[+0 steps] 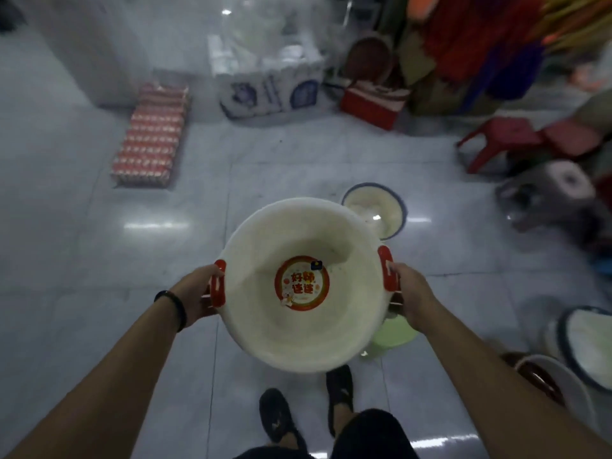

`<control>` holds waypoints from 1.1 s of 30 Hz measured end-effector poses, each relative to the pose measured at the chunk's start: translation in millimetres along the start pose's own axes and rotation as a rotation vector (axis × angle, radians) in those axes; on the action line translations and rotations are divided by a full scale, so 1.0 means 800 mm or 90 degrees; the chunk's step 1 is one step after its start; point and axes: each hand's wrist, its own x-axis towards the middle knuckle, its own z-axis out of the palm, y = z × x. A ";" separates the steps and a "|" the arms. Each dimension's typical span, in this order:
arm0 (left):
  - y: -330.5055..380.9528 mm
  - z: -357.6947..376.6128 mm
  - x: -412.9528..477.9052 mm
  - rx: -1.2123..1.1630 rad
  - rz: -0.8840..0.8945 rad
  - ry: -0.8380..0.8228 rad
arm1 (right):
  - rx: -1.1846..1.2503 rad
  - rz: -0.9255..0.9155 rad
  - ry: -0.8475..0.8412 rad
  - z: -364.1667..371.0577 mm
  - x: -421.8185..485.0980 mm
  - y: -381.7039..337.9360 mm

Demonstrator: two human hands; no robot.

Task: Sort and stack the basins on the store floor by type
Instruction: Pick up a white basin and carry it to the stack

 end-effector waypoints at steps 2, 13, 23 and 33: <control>0.029 0.065 -0.020 0.054 0.015 -0.043 | 0.063 0.002 0.043 -0.069 -0.016 0.007; 0.011 0.510 -0.182 0.301 0.113 -0.234 | 0.405 0.046 0.250 -0.469 -0.093 0.156; -0.114 0.874 -0.317 0.482 0.149 -0.369 | 0.552 0.078 0.395 -0.769 -0.121 0.311; -0.166 1.133 -0.348 0.601 0.127 -0.426 | 0.615 0.087 0.480 -0.945 -0.070 0.359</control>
